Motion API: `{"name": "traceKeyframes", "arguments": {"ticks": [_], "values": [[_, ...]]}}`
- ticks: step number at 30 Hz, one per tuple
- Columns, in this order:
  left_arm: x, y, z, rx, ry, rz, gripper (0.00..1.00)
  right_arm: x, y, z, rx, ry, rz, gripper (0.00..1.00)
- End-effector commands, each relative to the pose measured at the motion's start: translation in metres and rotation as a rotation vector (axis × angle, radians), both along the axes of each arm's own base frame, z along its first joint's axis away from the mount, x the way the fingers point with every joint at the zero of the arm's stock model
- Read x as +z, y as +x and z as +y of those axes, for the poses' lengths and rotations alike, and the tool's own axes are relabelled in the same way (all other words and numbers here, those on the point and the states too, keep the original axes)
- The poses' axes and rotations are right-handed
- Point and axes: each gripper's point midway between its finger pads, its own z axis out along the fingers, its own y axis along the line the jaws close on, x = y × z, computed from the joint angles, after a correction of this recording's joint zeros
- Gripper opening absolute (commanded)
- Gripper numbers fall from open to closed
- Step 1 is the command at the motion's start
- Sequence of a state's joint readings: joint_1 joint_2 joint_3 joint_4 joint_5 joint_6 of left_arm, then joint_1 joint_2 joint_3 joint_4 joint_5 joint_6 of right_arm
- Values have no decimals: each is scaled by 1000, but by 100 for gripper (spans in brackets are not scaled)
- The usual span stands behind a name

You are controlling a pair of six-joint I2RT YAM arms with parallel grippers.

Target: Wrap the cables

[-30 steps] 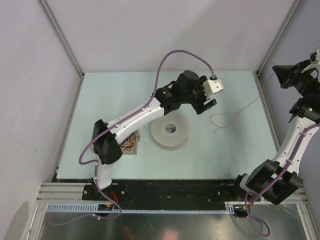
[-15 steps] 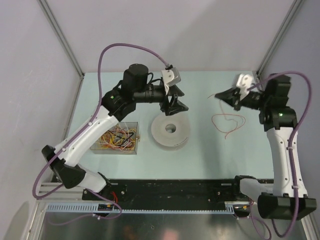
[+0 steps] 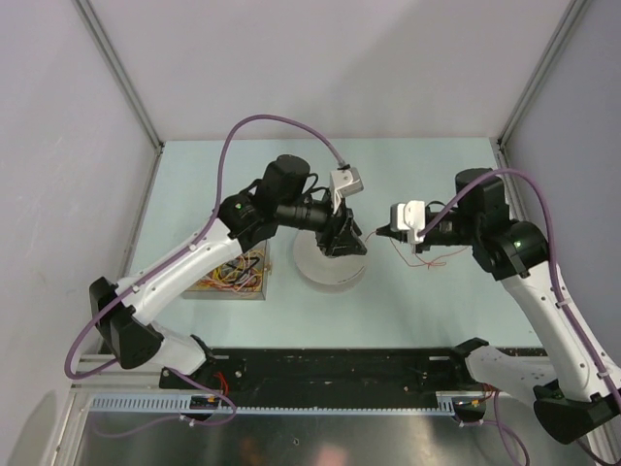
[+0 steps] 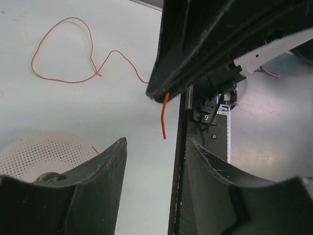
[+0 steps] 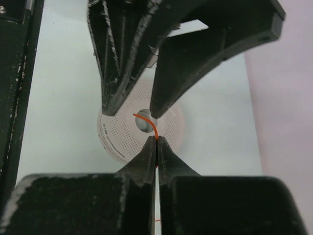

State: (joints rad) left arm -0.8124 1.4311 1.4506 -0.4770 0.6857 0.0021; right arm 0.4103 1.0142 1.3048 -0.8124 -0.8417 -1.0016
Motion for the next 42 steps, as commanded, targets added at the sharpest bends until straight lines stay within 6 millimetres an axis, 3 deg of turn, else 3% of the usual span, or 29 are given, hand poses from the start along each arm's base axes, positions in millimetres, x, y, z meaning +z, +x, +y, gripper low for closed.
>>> {"name": "traceKeyframes", "arguments": {"ticks": [1, 10, 17, 21, 23, 25, 29, 32, 36, 42], "values": [[16, -12, 1, -29, -47, -1, 55, -8, -2, 4, -9, -53, -25, 0], [12, -13, -2, -44, -42, 14, 32, -11, -6, 15, 14, -69, -24, 0], [8, -13, -6, -64, -37, 9, 27, -13, -5, 17, 9, -65, -3, 0], [4, -13, -8, -72, -31, 13, 5, -13, -5, 18, 10, -62, 7, 0], [1, -14, -7, -79, -28, 22, 1, -13, -6, 18, 7, -57, 13, 2], [0, -17, -7, -92, -29, 31, 0, -12, -4, 18, -9, -44, 24, 12], [12, -24, 1, -112, -63, 14, 0, -11, 8, 12, -93, 14, 98, 61], [22, -21, 10, -88, -99, -8, 0, -7, 15, 1, -151, 95, 216, 79], [32, -13, 20, -49, -151, -13, 0, -6, 13, -2, -176, 166, 337, 82], [42, -9, 25, -25, -210, -18, 0, -18, -7, 5, -86, 194, 457, 72]]}}
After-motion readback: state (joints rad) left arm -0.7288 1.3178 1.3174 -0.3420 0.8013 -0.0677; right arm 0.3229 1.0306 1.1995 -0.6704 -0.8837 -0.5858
